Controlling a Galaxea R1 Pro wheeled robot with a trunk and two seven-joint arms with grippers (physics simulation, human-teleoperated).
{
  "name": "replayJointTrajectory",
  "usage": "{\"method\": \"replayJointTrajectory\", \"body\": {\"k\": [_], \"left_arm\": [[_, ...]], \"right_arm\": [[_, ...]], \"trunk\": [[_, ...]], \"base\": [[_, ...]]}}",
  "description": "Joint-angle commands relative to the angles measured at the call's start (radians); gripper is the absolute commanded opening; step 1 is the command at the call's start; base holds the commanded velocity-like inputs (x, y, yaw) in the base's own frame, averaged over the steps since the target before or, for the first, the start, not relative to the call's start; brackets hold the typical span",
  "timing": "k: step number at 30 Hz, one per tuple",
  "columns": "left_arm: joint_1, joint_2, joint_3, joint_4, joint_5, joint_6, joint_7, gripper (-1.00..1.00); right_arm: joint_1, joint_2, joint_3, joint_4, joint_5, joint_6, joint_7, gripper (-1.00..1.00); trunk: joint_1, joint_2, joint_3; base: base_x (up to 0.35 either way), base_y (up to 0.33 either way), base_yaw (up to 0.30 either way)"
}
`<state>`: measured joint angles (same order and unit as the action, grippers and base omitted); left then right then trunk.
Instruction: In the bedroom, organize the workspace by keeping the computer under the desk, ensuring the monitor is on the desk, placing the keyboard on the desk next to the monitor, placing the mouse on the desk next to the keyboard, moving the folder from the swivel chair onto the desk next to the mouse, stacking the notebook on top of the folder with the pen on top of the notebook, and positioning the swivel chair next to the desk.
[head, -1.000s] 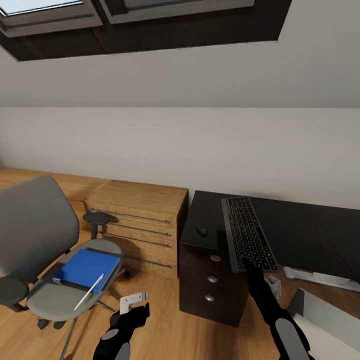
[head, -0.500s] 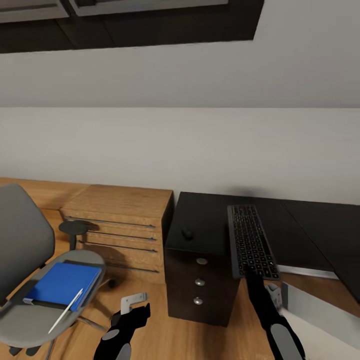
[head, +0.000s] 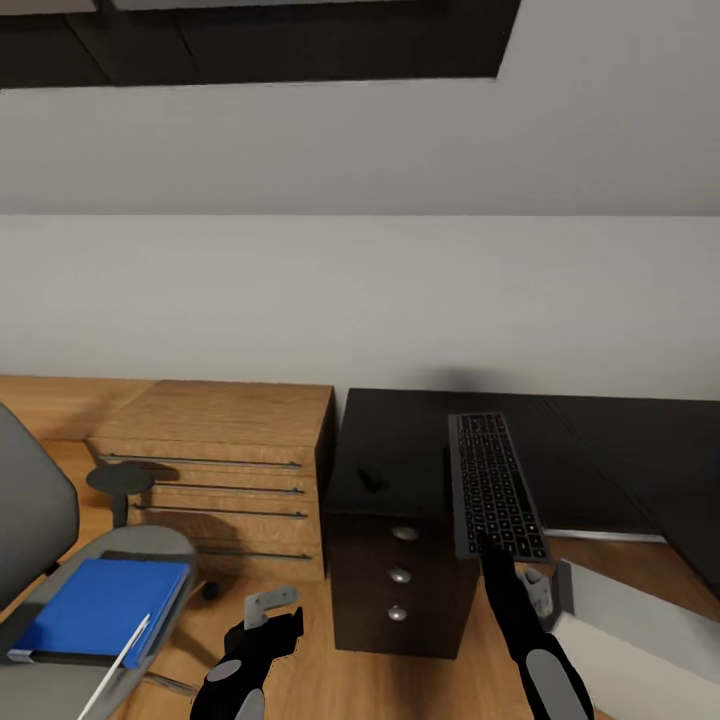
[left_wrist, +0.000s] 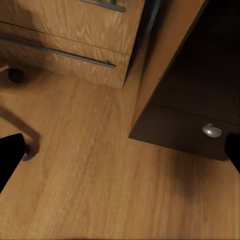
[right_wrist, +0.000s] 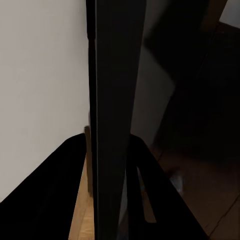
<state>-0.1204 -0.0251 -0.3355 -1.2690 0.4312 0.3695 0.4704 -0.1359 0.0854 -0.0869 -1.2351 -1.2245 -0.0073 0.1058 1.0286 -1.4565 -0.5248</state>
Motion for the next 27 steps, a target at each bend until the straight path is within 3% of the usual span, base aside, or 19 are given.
{"method": "replayJointTrajectory", "body": {"k": [1,3,4,8,27], "left_arm": [[-0.001,0.001,-0.002,-0.001,0.009,0.002,0.008,1.00],[-0.001,0.001,-0.002,-0.001,0.009,0.002,0.008,1.00],[-0.001,0.001,-0.002,-0.001,0.009,0.002,0.008,1.00],[-0.001,0.001,-0.002,0.000,0.009,0.002,0.008,1.00],[-0.001,0.001,-0.001,-0.007,0.013,0.002,0.009,1.00]], "right_arm": [[-0.001,0.001,-0.001,0.001,-0.010,0.000,0.005,-1.00],[-0.001,-0.003,0.005,0.003,-0.010,0.005,0.005,-1.00],[-0.001,-0.005,0.037,0.003,-0.010,0.010,0.004,-1.00],[-0.001,-0.006,0.068,0.003,-0.010,0.010,0.004,-1.00],[-0.001,-0.001,0.072,0.007,-0.021,0.010,0.003,-1.00]], "trunk": [[0.000,-0.001,-0.001],[0.000,-0.001,-0.001],[0.000,-0.001,-0.001],[0.000,-0.001,-0.001],[0.000,-0.001,-0.001]], "base": [[0.167,0.299,-0.013],[0.169,0.300,-0.007],[0.177,0.300,-0.002],[0.129,0.209,-0.001],[0.006,0.009,0.000]]}}
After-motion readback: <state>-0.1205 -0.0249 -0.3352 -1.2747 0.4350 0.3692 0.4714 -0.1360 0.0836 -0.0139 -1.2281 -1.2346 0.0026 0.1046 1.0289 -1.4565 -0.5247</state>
